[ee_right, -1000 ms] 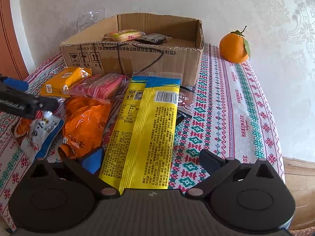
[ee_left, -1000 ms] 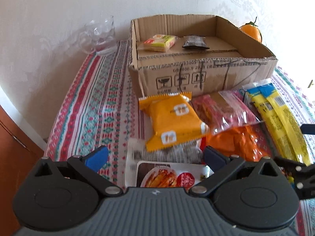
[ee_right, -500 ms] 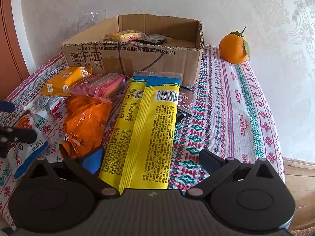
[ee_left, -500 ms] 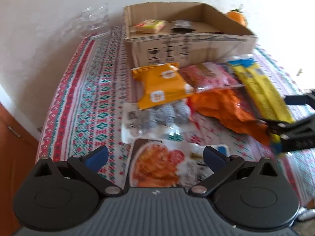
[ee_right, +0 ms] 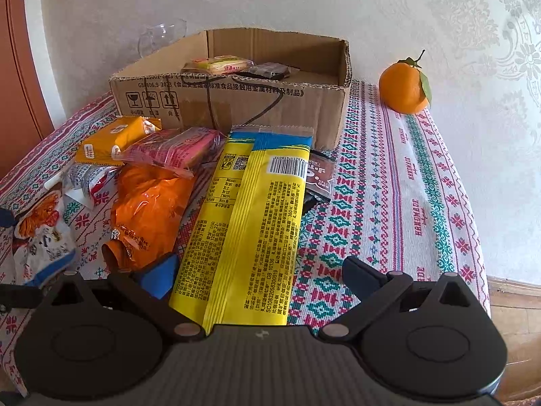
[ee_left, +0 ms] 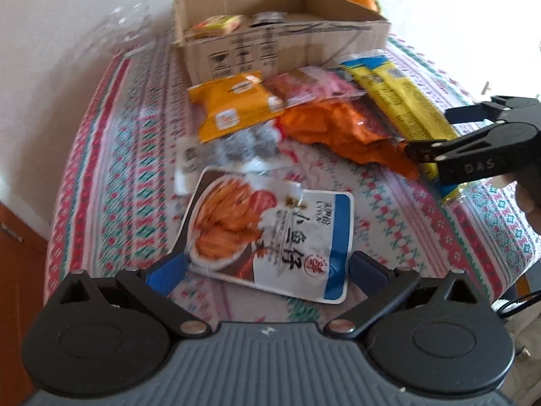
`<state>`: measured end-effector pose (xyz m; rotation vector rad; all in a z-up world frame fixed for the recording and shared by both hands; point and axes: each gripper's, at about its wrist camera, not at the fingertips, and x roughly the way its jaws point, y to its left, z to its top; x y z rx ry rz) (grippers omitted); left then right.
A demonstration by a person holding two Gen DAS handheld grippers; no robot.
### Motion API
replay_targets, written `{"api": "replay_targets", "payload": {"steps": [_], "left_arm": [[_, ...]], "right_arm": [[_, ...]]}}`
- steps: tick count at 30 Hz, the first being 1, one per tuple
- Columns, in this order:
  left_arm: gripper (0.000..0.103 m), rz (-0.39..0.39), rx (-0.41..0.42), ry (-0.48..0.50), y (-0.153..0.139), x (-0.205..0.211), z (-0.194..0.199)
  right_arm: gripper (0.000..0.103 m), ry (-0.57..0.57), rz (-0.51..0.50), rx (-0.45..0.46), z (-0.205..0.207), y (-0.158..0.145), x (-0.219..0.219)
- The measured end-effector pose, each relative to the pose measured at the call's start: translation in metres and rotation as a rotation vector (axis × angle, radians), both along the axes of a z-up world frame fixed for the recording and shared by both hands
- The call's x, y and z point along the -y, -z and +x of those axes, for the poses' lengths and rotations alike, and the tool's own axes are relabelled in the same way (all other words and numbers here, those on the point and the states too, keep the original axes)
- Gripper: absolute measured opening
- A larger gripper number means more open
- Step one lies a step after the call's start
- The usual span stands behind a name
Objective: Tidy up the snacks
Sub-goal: 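Move left tool over fish-snack pouch while right tool approaches yellow bars, then close left tool on fish-snack pouch while right tool grasps yellow bars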
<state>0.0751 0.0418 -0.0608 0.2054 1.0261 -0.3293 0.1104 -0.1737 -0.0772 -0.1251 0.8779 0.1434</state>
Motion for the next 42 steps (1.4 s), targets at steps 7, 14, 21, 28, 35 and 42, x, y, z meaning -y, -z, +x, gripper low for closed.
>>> {"api": "replay_targets", "payload": {"steps": [7, 14, 21, 28, 35, 42], "left_arm": [[0.103, 0.009, -0.024, -0.121, 0.0, -0.038, -0.01], [0.102, -0.037, -0.014, -0.222, -0.007, -0.053, -0.018], [0.102, -0.153, -0.026, -0.356, 0.001, -0.036, 0.007], [0.102, -0.154, -0.004, -0.46, 0.005, -0.017, 0.021], [0.102, -0.146, 0.032, -0.411, 0.007, 0.0, 0.025], [0.091, -0.04, 0.059, -0.452, 0.008, 0.01, 0.017]], "right_arm": [[0.103, -0.019, 0.001, 0.003, 0.0, 0.0, 0.0], [0.103, -0.036, 0.004, 0.009, 0.0, 0.001, 0.001], [0.103, -0.064, 0.009, 0.015, -0.001, 0.001, 0.002], [0.103, -0.093, 0.014, 0.022, 0.0, 0.002, 0.003], [0.103, -0.119, 0.018, 0.027, 0.002, 0.003, 0.004], [0.103, -0.094, 0.018, 0.02, 0.007, 0.002, 0.001]]}}
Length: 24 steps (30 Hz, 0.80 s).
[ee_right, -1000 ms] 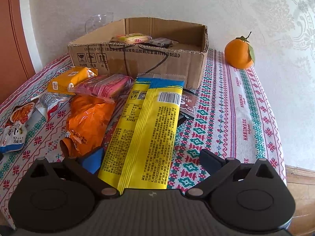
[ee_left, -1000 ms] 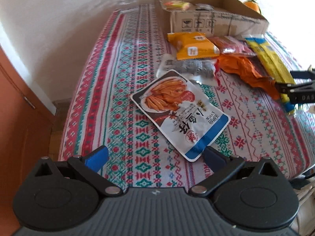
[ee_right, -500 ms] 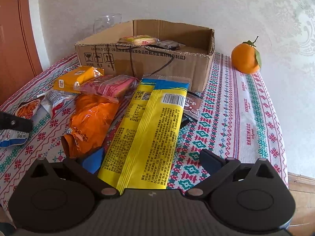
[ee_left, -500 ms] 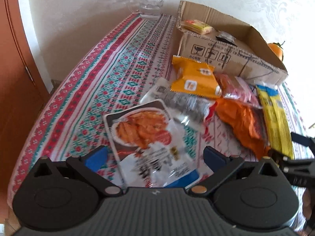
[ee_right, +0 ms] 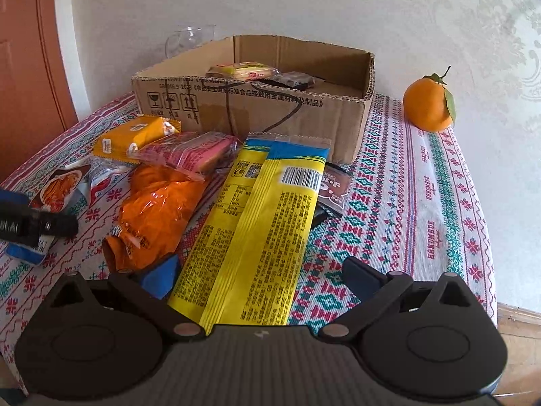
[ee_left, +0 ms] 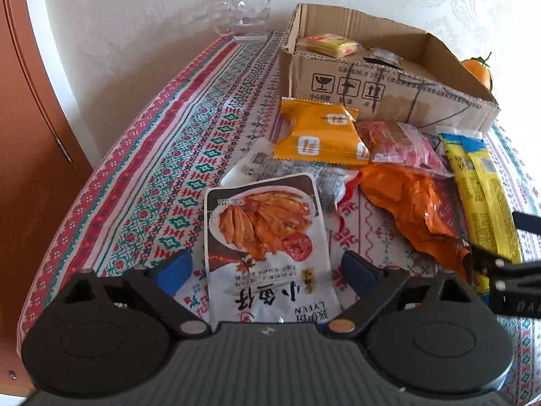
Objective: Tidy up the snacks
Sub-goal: 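Close left tool on fish-snack pouch while right tool grasps yellow bars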
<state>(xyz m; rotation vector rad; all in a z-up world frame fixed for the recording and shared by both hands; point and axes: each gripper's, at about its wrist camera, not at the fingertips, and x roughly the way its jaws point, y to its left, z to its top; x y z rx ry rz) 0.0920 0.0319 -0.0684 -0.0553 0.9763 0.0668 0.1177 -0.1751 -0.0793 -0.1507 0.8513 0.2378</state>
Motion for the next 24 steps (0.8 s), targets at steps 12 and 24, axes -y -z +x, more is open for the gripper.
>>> {"api": "replay_targets", "payload": {"steps": [12, 24], "left_arm": [[0.077, 0.0, 0.028, 0.034, -0.003, 0.002, -0.004], [0.072, -0.028, 0.026, 0.102, -0.007, -0.008, -0.007]], "right_arm": [[0.086, 0.079, -0.026, -0.046, 0.02, -0.007, -0.016], [0.062, 0.097, -0.036, -0.067, 0.018, -0.015, -0.015]]}}
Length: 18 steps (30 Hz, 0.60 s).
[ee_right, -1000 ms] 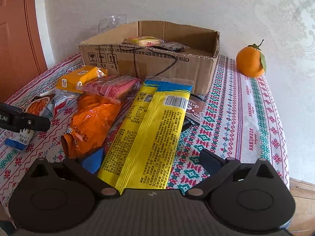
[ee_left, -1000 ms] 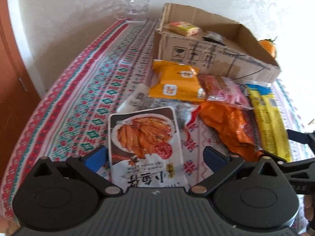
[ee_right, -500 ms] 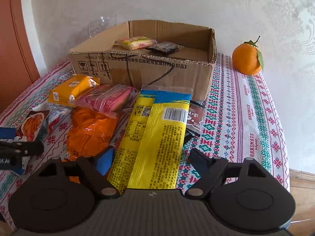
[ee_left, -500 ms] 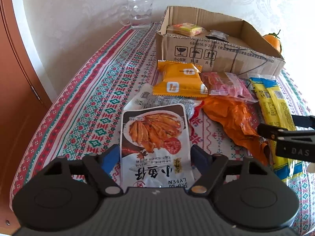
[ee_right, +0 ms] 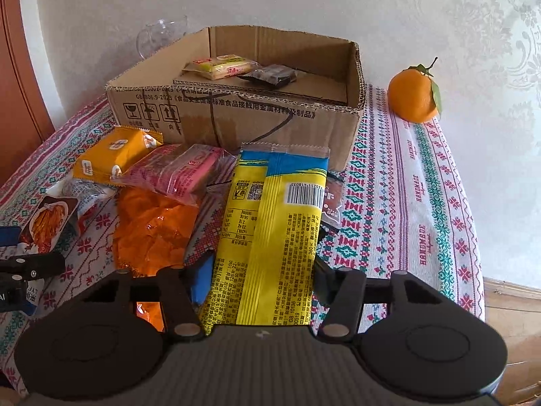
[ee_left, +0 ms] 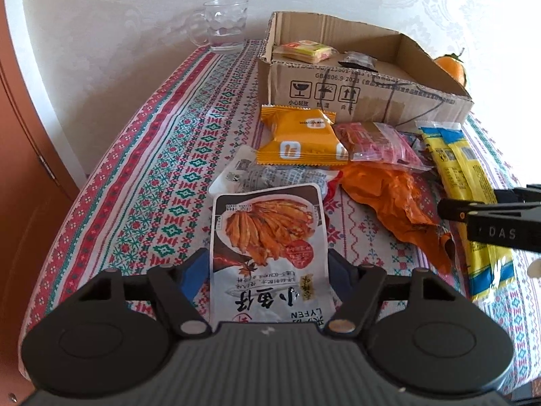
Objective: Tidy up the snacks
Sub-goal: 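Close left tool on fish-snack pouch while right tool grasps yellow bars, then carry fish-snack pouch over the box and release it from left tool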
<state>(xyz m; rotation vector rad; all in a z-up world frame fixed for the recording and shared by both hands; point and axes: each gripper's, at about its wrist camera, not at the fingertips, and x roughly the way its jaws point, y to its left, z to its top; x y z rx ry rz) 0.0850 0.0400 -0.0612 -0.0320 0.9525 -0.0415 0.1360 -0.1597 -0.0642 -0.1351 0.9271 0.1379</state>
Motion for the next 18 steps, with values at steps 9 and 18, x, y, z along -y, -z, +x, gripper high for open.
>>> {"api": "replay_targets", "payload": {"steps": [9, 18], "left_arm": [[0.07, 0.0, -0.023, 0.096, -0.011, -0.008, -0.009], [0.07, -0.005, -0.039, 0.224, -0.031, -0.007, -0.008]], "right_arm": [[0.061, -0.073, 0.025, 0.017, -0.018, -0.02, 0.009], [0.061, -0.13, 0.012, 0.039, -0.025, -0.047, 0.009]]}}
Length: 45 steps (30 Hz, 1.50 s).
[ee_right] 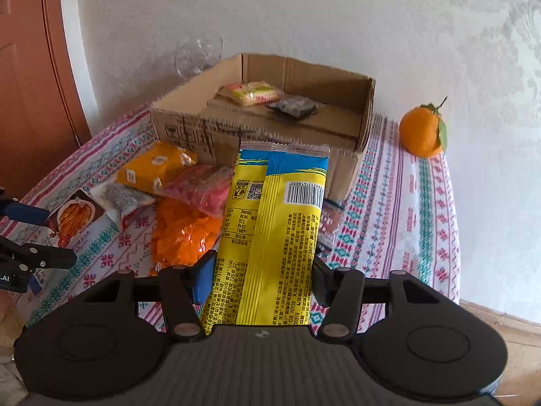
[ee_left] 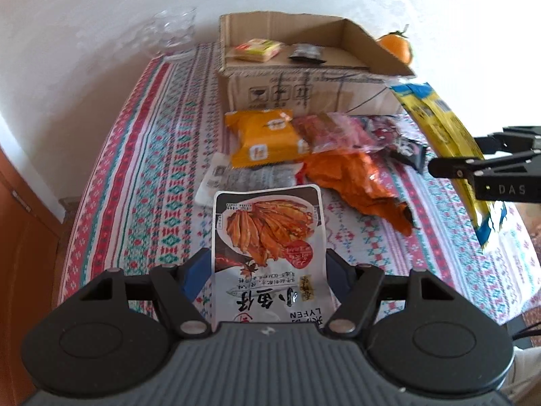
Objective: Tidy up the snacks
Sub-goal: 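Carry fish-snack pouch over the box and release it from left tool, then lower yellow bars into the box and open right tool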
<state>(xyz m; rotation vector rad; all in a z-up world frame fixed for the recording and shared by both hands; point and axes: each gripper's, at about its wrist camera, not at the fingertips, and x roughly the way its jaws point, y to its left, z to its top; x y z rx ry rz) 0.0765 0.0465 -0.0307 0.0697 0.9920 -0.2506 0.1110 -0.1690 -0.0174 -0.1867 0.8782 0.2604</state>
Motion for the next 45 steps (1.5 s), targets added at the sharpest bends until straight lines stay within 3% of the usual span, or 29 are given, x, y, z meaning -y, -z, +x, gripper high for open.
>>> {"api": "replay_targets", "payload": {"steps": [12, 24, 29, 37, 39, 45], "left_arm": [[0.07, -0.024, 0.077, 0.159, -0.044, 0.021, 0.034], [0.07, -0.012, 0.158, 0.183, -0.074, 0.045, 0.137], [0.07, -0.003, 0.161, 0.156, -0.069, 0.057, 0.184], [0.074, 0.038, 0.151, 0.116, -0.045, 0.067, 0.224], [0.076, 0.031, 0.121, 0.102, -0.038, 0.065, 0.227], [0.082, -0.001, 0.137, 0.076, -0.033, 0.054, 0.215]], "right_arm": [[0.061, -0.009, 0.013, 0.049, 0.007, -0.024, 0.002], [0.061, -0.005, 0.03, 0.089, 0.021, -0.04, 0.004], [0.061, 0.011, 0.038, 0.097, 0.026, -0.043, 0.007], [0.061, 0.011, 0.025, 0.094, 0.029, -0.044, 0.005], [0.061, 0.01, 0.021, 0.098, 0.031, -0.044, 0.004], [0.061, 0.017, 0.026, 0.101, 0.041, -0.046, 0.004]]}}
